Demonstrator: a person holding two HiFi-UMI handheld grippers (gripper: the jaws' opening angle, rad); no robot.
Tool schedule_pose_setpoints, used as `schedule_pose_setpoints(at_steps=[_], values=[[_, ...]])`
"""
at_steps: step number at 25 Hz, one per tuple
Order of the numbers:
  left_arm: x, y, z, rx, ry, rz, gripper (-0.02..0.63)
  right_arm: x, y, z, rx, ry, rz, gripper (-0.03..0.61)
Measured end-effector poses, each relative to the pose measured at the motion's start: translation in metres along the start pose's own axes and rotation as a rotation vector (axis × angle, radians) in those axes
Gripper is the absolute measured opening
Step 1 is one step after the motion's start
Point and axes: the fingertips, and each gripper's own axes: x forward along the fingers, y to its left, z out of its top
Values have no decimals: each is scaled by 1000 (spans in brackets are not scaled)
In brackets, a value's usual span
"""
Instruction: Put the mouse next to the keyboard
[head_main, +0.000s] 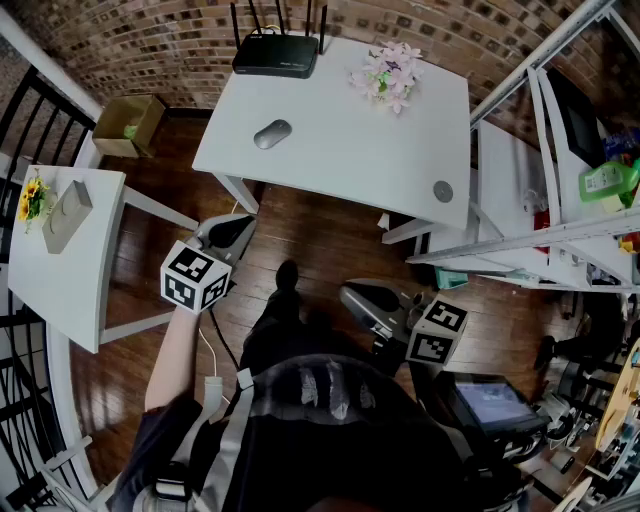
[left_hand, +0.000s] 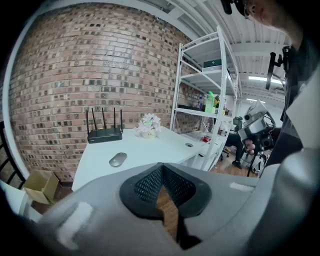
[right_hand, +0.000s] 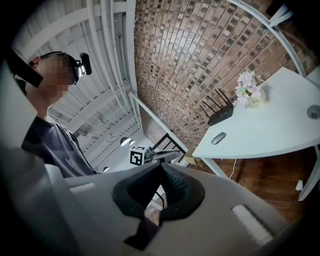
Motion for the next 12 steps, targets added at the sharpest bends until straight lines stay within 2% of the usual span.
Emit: schedule_pose_setpoints(at_steps=[4,12], values=[[17,56,3,-12,6,-17,2,46,-16,21,-9,25,-46,6],[53,159,11,-2,10,18,2,111,-45,57,-12,69,-140,6]])
